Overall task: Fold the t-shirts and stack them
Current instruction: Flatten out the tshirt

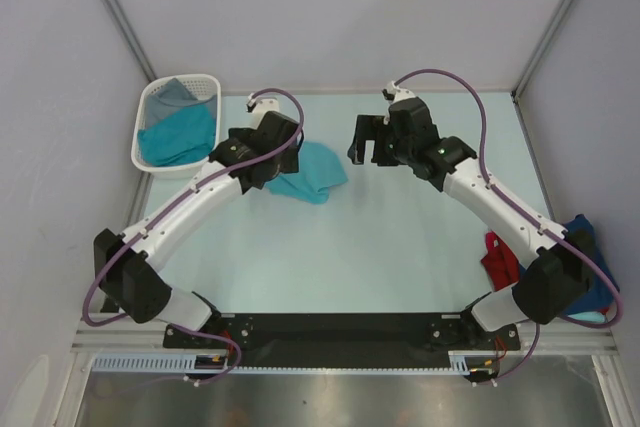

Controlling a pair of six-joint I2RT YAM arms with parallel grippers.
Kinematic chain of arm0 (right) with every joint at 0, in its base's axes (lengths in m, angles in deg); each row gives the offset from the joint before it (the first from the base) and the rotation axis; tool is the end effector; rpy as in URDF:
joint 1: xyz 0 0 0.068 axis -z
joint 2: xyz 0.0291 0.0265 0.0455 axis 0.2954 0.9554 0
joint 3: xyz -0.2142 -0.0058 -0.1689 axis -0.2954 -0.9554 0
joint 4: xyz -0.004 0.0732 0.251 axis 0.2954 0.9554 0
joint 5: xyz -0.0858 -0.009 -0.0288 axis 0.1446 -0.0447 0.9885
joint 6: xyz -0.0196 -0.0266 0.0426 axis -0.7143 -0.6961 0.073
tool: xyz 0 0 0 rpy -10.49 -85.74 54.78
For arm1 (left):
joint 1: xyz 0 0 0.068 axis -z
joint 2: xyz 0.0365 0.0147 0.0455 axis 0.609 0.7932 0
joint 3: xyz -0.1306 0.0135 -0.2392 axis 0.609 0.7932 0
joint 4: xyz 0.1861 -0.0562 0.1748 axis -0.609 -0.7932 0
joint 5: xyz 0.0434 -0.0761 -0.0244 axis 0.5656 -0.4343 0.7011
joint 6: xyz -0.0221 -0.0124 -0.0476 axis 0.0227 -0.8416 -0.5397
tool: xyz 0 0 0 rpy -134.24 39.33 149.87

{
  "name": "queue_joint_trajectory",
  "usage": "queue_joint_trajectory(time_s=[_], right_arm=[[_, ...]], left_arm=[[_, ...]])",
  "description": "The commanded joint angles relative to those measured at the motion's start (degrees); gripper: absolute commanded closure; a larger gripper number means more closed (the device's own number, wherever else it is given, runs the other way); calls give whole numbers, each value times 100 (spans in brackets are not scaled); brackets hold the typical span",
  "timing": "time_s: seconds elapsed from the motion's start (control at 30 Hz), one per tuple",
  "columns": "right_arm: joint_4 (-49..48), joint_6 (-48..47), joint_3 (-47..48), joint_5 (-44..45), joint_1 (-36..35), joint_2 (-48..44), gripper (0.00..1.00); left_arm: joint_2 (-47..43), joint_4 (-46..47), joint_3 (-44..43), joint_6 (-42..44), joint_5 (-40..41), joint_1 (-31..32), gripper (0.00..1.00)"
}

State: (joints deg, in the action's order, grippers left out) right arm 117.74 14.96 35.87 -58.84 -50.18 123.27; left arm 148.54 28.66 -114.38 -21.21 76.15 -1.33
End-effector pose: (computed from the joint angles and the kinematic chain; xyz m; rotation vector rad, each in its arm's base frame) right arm 0.2782 0.1788 0.3516 -0.1614 2.2021 0.5169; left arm 0.2575 -0.1630 0.3383 -0.1076 2.2608 0.1766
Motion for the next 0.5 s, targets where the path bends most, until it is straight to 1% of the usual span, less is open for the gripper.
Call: queue_joint_trajectory(time_s=[0.0,0.13,0.27,0.4,0.47], right_arm=[[-122,-114,308,31,-5,122,0],[-149,-140,317,31,-5,166,0],[-157,-88,361,48,21,228,0],[-96,140,545,13,91,367,0],[-35,316,781,4,91,456,0]], left_arm=[[-247,343,27,98,-53,-59,1],[-264,334,45,28,-114,-94,1],[-203,299,-86,-147,-430,-208,1],[34,-217,-535,-631,-378,-235,1],[70,-289,-632,-736,-378,-235,1]])
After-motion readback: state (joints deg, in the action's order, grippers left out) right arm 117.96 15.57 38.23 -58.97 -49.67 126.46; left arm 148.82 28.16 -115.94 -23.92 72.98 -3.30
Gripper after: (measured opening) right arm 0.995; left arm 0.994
